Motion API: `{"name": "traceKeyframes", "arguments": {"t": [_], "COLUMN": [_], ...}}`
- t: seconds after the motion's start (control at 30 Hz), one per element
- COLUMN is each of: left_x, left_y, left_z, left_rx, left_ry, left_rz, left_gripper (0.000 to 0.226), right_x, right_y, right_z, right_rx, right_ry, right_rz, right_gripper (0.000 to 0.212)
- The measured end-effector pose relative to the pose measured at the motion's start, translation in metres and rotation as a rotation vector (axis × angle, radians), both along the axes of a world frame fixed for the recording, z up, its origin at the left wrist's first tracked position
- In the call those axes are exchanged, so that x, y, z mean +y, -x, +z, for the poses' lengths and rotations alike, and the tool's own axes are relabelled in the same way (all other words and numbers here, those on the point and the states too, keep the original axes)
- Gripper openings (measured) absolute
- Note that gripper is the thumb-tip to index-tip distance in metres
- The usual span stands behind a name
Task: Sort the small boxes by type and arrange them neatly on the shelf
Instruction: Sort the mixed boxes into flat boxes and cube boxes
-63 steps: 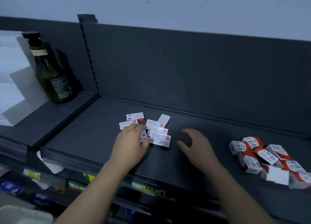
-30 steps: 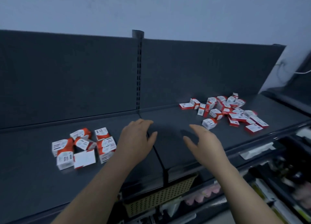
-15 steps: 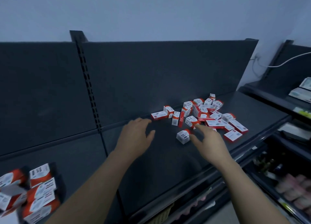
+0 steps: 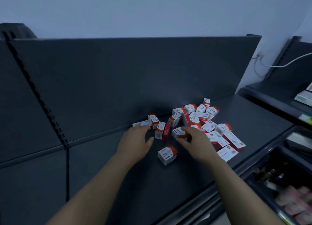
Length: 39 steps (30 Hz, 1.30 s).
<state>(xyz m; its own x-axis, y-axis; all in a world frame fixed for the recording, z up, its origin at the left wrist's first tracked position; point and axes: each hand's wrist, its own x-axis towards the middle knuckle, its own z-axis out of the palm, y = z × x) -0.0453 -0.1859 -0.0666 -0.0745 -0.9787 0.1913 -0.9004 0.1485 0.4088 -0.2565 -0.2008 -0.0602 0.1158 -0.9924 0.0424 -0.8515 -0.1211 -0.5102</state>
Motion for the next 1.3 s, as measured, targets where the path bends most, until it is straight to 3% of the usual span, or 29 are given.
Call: {"name": "traceKeyframes", "arguments": {"t": [0.2,0.33,0.6,0.83,1.07,1.3], "left_x": [-0.023,-0.042,-0.05,-0.037,0.031,0.11], "left_y": [-0.007,-0.013,-0.007,-0.008,-0.025,-0.072], "left_z": [-0.017,-0.026,-0.044,-0.041,-0.023,-0.008], "left_rx": [0.019,-0.051,-0.174,0.027,0.326,0.436], "left_ry": [-0.011,-0.013,-0.102,-0.218,-0.018,0.159], "left_rz": [0.157,0.137,0.208,0.287,0.407,0.546], "left_gripper": [0.044,0.042,0.045,0.034,0.024,0.027], "right_x": [-0.043,-0.063,-0.076,-0.07,-0.049,0.003], "right_y": [-0.012,-0.018,-0.006,-0.005,-0.045,-0.118], "right_z": [-0.004,-0.012,-0.013,-0.001,0.012,0.012], "right_rx": [-0.01,0.03,-0.136,-0.288,-0.437,-0.497], "right_ry": [-0.013,-0.051,-0.037,0.022,0.03,-0.069], "right_rz": [0.204,0.258,0.255,0.272,0.323,0.434], "right_gripper": [0.065,0.08,0.083,0.077,0.077,0.062]}}
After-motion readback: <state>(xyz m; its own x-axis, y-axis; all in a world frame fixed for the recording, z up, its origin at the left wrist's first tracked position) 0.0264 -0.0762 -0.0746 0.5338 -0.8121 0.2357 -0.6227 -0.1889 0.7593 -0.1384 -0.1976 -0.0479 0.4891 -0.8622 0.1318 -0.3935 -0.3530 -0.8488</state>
